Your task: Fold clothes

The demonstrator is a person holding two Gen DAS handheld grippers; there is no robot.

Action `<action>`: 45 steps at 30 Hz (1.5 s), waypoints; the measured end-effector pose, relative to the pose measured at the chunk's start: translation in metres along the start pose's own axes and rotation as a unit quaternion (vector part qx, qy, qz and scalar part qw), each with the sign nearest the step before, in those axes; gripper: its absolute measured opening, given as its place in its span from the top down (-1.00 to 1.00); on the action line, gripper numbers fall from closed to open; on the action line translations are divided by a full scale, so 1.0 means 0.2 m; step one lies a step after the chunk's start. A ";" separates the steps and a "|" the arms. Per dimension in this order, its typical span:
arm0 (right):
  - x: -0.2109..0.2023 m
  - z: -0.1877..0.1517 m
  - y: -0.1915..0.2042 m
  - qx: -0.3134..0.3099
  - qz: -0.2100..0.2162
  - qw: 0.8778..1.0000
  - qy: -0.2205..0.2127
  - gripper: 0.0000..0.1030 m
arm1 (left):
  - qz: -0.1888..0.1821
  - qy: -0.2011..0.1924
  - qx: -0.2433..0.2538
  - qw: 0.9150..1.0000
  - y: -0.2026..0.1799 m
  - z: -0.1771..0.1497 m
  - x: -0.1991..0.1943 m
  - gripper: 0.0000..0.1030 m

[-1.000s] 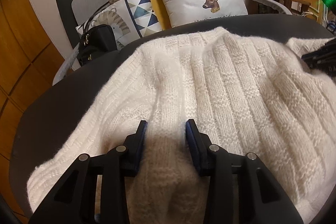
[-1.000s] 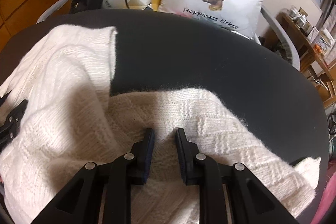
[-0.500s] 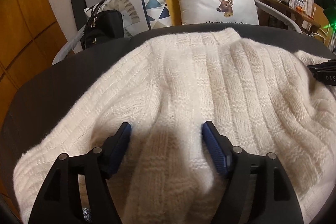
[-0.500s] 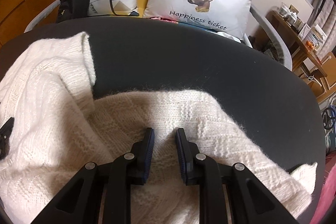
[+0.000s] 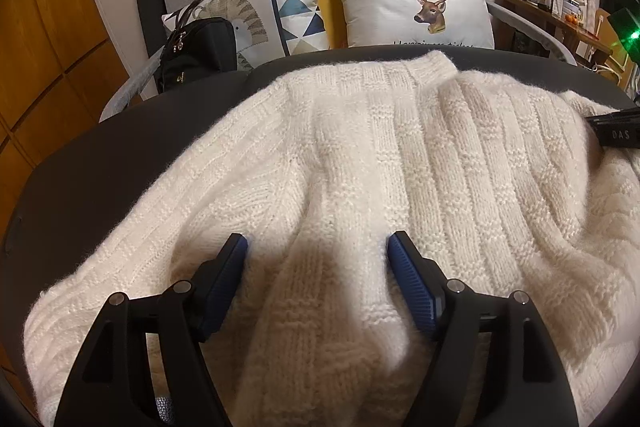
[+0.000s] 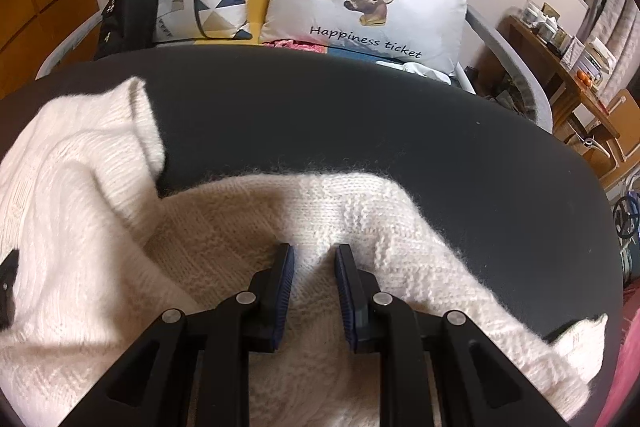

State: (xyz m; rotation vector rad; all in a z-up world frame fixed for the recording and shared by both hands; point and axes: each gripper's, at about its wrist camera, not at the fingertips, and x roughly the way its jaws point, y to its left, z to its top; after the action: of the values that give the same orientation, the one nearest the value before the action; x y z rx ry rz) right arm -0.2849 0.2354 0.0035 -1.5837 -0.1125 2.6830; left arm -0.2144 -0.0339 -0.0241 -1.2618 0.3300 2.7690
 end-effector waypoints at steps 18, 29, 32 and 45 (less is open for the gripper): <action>-0.49 -0.15 -0.30 0.067 0.058 0.988 -0.129 0.55 | 0.013 -0.002 0.007 1.000 -0.01 0.01 -0.02 -0.56; -0.49 -0.66 -0.79 0.138 -0.017 0.990 -0.039 0.55 | -0.149 -0.078 0.089 0.982 -0.33 -0.07 -0.60 -0.55; -0.39 -0.72 -0.80 0.140 -0.015 0.990 -0.019 0.55 | -0.144 -0.052 0.179 0.972 -0.52 -0.21 -0.57 -0.55; -0.14 -0.63 -0.93 0.138 -0.048 0.989 -0.001 0.54 | -0.185 -0.011 0.180 0.966 -0.43 -0.31 -0.41 -0.79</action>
State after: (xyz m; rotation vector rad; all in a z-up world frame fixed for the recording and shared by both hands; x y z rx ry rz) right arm -0.1636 0.4251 -0.0183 -1.4528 0.1703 2.4975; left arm -0.1015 0.0365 -0.0160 -1.0737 0.5097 2.2788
